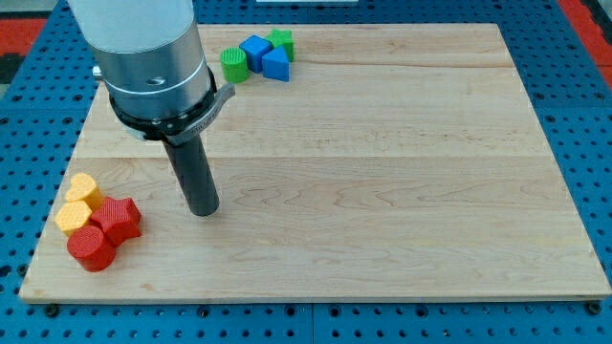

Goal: Move the blue triangle towards the center of the board

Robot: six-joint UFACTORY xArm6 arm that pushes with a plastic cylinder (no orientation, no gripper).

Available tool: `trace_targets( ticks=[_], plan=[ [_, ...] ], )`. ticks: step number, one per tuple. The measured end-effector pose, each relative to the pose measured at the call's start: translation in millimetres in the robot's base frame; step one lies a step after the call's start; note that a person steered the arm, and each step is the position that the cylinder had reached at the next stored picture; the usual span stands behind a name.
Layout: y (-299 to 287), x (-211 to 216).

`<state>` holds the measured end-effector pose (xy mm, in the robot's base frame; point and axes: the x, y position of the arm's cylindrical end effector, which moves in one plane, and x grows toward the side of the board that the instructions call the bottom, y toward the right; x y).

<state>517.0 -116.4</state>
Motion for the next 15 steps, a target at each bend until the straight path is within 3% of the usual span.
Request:
trace_targets(
  ticks=[2, 5, 6, 7, 8, 9, 10, 13, 14, 15],
  plan=[
    [7, -20],
    [130, -188],
    [157, -244],
    [148, -270],
    [116, -279],
    [66, -262],
    [57, -240],
    [129, -188],
    [90, -155],
    [30, -162]
  ],
)
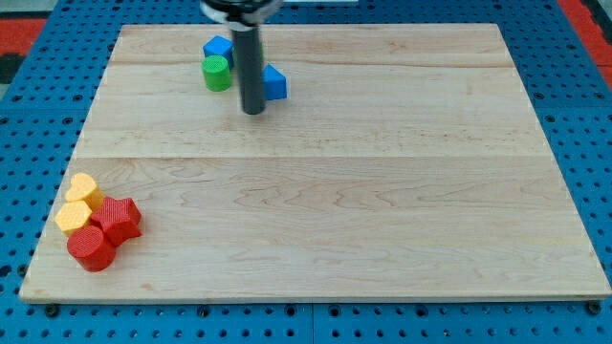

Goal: Move the blue triangle towards the center of the board

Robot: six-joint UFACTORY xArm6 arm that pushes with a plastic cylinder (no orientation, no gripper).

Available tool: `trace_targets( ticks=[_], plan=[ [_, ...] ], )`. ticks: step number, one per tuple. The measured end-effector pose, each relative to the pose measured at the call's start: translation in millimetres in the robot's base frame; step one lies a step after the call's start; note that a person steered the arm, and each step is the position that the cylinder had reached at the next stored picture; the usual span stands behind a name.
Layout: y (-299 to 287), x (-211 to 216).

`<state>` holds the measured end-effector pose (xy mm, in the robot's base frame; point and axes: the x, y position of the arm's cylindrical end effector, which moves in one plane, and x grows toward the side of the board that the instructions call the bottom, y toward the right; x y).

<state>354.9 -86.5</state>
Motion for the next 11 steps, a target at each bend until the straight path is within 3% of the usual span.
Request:
trace_targets(
  ticks=[1, 2, 4, 5, 6, 7, 8, 9, 10, 11],
  plan=[
    [-3, -45],
    [45, -51],
    [145, -9],
    [120, 17],
    [101, 7],
    [89, 36],
    [27, 56],
    [-6, 57],
    [-12, 31],
    [11, 21]
  ],
)
